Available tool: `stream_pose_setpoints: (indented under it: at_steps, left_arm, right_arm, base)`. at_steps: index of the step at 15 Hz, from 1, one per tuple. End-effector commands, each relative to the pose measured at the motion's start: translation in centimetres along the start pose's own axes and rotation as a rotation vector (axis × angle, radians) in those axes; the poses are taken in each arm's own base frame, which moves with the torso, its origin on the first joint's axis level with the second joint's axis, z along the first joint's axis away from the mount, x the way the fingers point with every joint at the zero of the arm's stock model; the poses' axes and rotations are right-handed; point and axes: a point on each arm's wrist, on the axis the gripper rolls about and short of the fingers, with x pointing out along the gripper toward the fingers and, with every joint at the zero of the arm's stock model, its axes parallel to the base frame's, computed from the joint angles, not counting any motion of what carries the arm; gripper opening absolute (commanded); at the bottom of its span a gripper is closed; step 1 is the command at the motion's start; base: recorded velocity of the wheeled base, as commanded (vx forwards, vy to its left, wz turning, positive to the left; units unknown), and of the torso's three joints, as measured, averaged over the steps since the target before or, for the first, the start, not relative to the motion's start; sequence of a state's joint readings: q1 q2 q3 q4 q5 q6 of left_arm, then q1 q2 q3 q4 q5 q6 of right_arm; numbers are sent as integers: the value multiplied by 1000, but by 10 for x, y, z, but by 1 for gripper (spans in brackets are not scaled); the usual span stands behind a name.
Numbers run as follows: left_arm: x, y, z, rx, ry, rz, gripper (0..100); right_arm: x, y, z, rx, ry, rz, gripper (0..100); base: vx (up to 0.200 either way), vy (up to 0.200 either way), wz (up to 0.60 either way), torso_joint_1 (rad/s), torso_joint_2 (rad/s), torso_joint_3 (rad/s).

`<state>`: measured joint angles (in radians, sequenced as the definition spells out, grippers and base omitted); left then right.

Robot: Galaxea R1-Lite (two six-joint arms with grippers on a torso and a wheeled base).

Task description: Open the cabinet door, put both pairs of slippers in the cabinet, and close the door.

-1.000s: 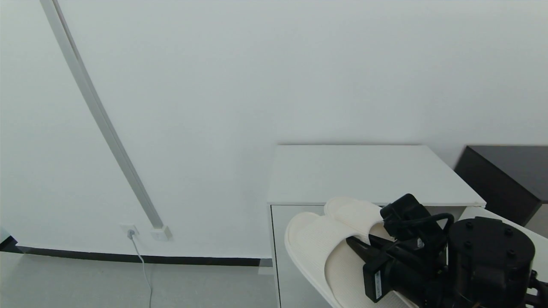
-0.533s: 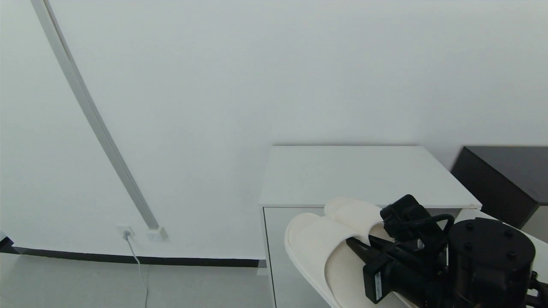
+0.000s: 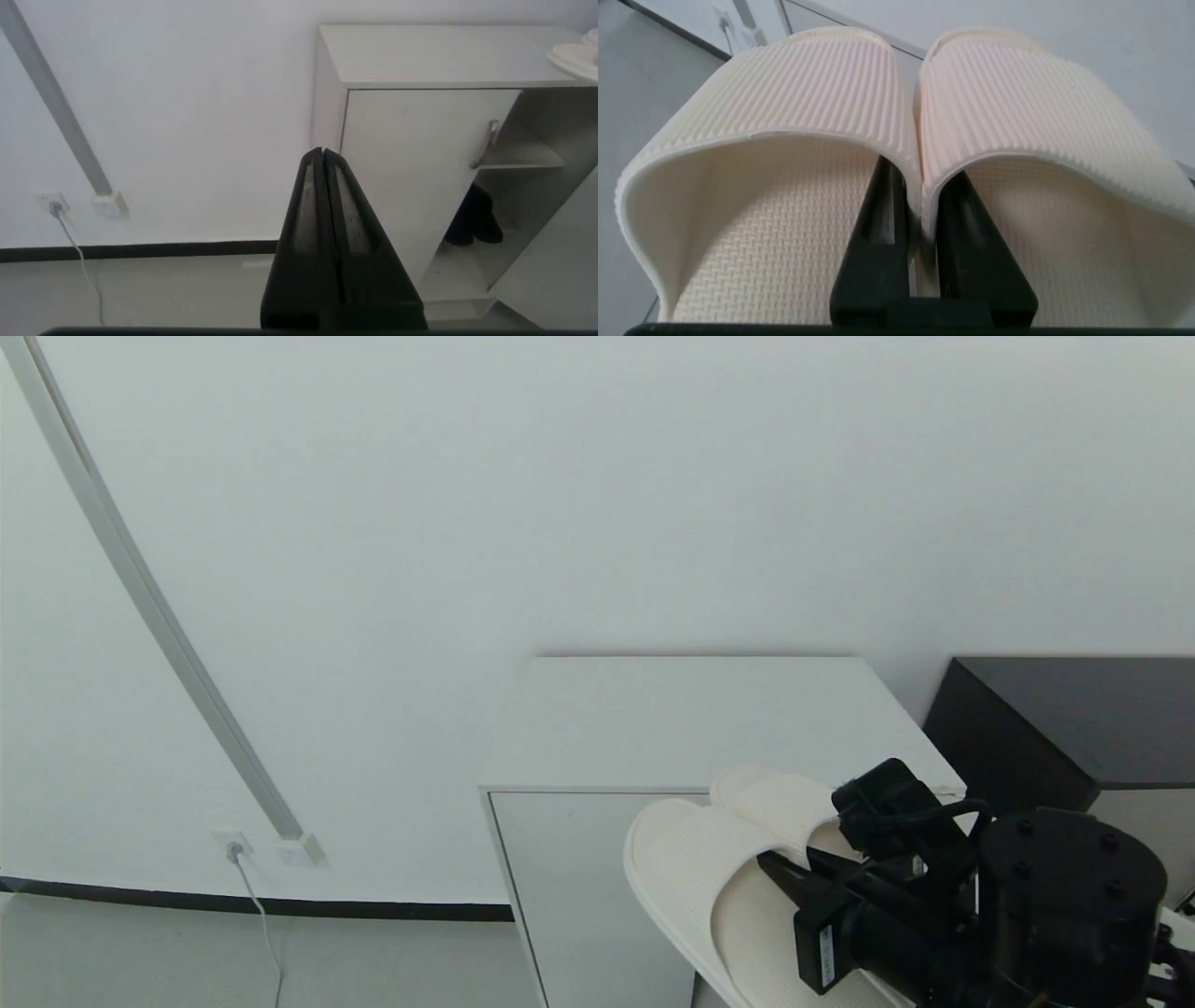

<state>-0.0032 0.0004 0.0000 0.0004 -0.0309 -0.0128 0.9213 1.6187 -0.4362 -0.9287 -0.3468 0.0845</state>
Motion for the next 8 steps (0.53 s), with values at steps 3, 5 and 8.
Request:
stream_pose_setpoints:
  at_steps: [3, 5, 8]
  left_arm:
    - [0, 0, 0, 0, 2, 0, 0]
    - [0, 0, 0, 0, 2, 0, 0]
    - [0, 0, 0, -1, 1, 0, 0]
  right_arm:
    - [0, -1, -1, 0, 5, -3, 0]
    - [0, -1, -1, 0, 5, -3, 0]
    - [0, -2, -5, 22, 18, -8, 0]
  base:
    - [0, -200, 0, 1, 2, 7]
    - [0, -200, 0, 0, 5, 5]
    - [0, -67, 0, -1, 2, 1]
